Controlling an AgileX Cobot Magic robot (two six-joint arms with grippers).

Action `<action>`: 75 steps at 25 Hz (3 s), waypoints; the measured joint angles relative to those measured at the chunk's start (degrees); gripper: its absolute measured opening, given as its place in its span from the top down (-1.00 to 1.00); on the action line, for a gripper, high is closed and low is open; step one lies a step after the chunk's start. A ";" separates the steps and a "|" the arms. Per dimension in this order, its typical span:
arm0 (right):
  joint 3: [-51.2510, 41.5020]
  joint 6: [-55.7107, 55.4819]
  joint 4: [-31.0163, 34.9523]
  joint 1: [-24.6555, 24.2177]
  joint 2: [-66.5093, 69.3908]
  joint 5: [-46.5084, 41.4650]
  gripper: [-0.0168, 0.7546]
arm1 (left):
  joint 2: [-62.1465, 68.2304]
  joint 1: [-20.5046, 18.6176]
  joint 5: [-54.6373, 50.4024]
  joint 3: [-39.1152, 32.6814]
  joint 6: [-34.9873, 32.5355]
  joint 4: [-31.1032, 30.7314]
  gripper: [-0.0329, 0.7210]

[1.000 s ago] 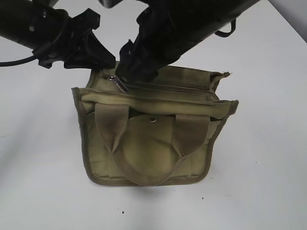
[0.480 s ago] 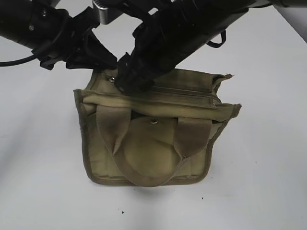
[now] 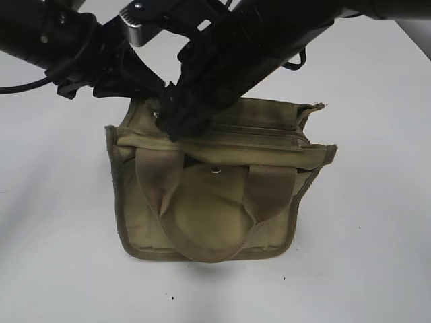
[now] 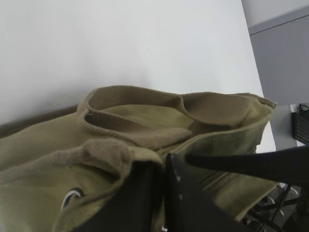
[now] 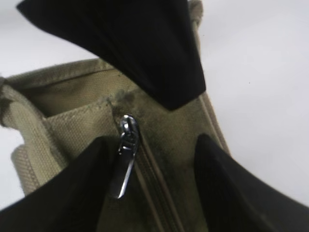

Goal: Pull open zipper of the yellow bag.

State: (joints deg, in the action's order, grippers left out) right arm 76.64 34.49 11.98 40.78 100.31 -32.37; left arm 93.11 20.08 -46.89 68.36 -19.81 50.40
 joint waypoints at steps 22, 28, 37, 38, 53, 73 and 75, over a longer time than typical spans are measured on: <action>0.07 -2.41 -6.12 -2.00 -2.62 -9.68 0.95 | 0.50 0.18 -1.86 2.13 0.00 -0.30 0.84; 0.07 -4.92 -5.96 -8.52 -7.47 -20.59 0.95 | 0.45 0.22 -2.34 2.30 0.00 -0.93 0.84; 0.07 -8.69 -6.82 -20.07 -10.41 -34.02 0.95 | 0.40 0.22 -2.75 2.30 0.00 -1.82 0.84; 0.07 -8.87 -6.96 -20.50 -10.41 -34.35 0.95 | 0.40 0.22 -2.75 2.30 0.00 -1.82 0.84; -1.84 -23.43 -5.66 -20.78 -18.07 -36.87 -0.04 | -9.42 0.22 -6.63 2.36 0.00 -12.40 0.06; -43.08 -27.16 -5.76 -20.78 -66.74 -37.46 -0.11 | -68.81 0.22 -21.82 -26.96 14.24 -48.75 0.03; -45.44 -27.10 -5.89 -20.78 -71.62 -37.51 -0.11 | -75.50 0.22 -21.89 -29.58 14.29 -50.40 0.03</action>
State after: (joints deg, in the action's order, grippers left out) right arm 31.20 7.39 6.09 20.00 28.68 -69.88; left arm 17.60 20.30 -68.78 38.78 -5.53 0.00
